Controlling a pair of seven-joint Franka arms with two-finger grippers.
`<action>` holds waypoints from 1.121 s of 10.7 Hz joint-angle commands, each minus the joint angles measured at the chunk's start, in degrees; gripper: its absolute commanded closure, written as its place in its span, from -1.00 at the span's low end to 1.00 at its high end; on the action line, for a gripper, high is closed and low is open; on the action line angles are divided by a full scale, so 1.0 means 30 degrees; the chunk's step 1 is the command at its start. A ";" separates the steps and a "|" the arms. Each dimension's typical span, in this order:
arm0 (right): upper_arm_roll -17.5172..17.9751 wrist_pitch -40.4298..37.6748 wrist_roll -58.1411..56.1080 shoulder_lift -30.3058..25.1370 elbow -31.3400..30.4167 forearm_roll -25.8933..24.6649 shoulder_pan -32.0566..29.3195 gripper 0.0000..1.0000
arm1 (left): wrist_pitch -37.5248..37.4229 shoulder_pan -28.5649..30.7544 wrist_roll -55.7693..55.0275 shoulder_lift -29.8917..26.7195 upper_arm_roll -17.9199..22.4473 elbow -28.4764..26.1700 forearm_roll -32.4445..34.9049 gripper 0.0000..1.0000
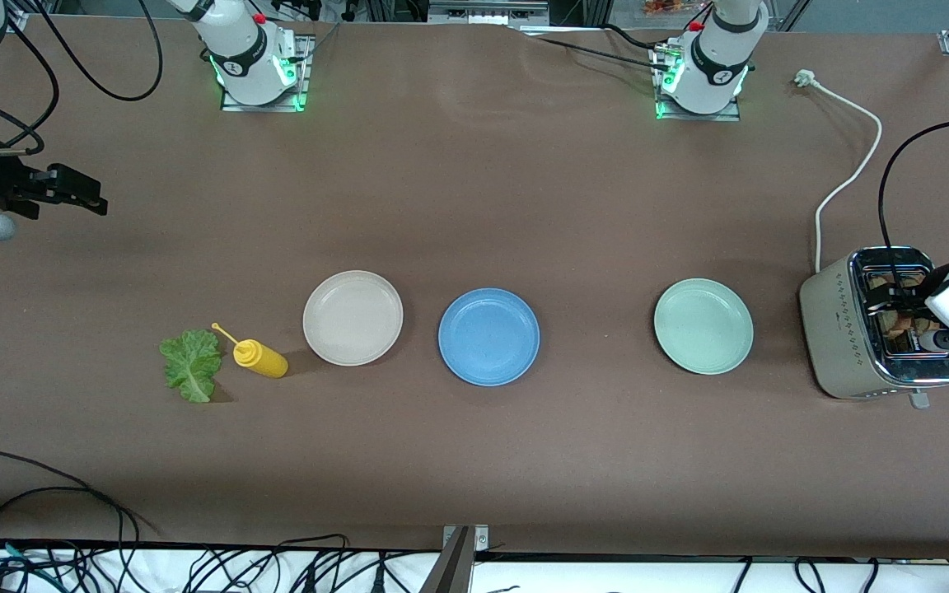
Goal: Make sandwich in blue plate with both arms
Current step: 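Lower the left gripper into the toaster and grasp a bread slice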
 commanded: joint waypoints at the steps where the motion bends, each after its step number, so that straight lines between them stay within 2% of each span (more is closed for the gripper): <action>1: 0.0045 -0.0315 0.0081 0.0047 0.0345 0.0297 -0.0109 -1.00 | 0.0261 0.0531 0.0181 -0.0146 -0.0169 -0.0650 0.0638 0.76; 2: 0.0016 -0.0286 0.0081 0.0076 0.0345 0.0297 -0.0109 -1.00 | 0.0172 0.0678 0.0152 -0.0146 -0.0169 -0.0650 0.0638 1.00; 7: 0.0045 -0.0198 0.0081 0.0047 0.0374 0.0326 -0.0109 -1.00 | -0.0735 0.1002 0.0093 -0.0438 -0.0111 -0.0416 0.0638 1.00; 10: 0.0016 -0.0169 0.0081 0.0047 0.0374 0.0326 -0.0109 -1.00 | -0.1117 0.1031 0.0064 -0.1285 -0.0169 -0.0270 0.0609 1.00; 12: 0.0016 -0.0140 0.0081 0.0076 0.0374 0.0326 -0.0109 -1.00 | -0.2632 0.1002 0.0064 -0.1698 -0.0315 0.0663 0.0638 1.00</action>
